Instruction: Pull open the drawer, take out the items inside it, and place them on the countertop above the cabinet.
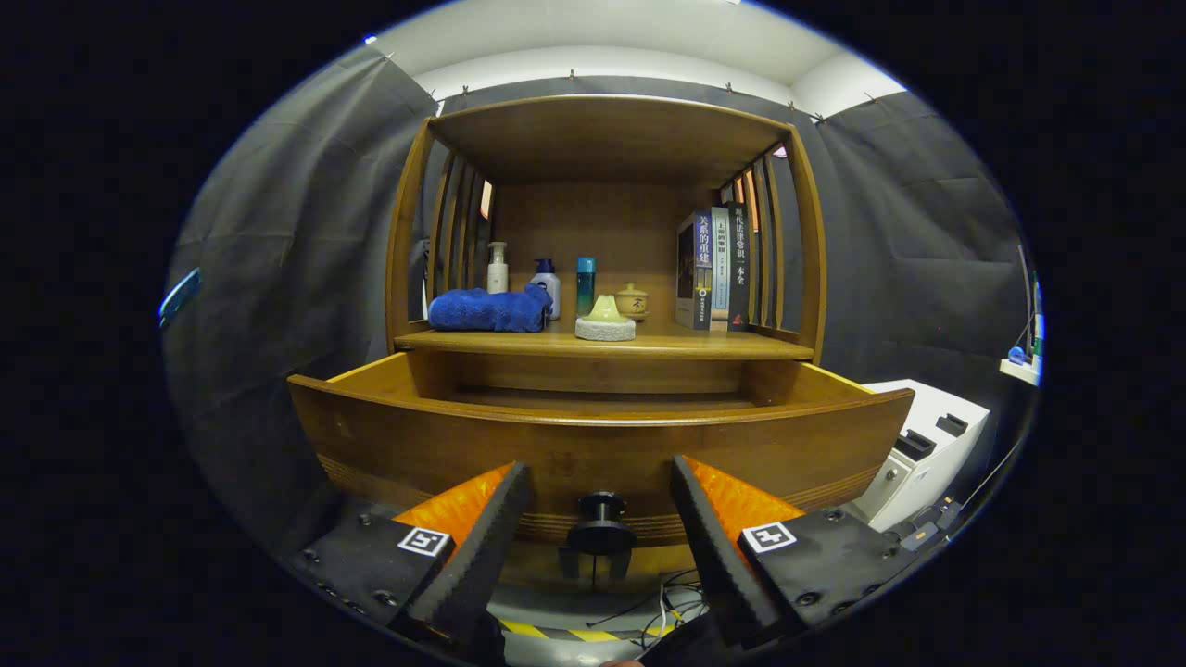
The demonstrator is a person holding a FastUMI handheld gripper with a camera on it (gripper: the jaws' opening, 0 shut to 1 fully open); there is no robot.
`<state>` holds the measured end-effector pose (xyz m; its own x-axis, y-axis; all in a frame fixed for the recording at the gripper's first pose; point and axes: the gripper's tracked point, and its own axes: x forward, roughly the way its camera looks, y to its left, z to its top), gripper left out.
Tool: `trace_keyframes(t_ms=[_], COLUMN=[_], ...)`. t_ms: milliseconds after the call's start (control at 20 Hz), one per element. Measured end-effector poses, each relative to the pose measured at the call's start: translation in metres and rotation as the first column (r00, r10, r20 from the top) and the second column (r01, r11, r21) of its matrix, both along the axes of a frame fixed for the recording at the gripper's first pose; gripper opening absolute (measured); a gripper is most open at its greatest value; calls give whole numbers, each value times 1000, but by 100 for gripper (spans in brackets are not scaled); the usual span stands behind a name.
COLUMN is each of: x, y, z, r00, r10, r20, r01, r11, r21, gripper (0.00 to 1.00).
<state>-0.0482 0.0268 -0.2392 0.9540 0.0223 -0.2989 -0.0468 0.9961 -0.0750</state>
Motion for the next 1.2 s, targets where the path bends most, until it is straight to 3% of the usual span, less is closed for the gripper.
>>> trace_keyframes(t_ms=[700, 1200], x=[9, 51], y=[-5, -5], z=[-12, -14], r00=[1000, 999], r10=[-14, -13], r20=[-22, -40], r01=[15, 13], r11=[1000, 1000], r21=[26, 3], gripper=[98, 99])
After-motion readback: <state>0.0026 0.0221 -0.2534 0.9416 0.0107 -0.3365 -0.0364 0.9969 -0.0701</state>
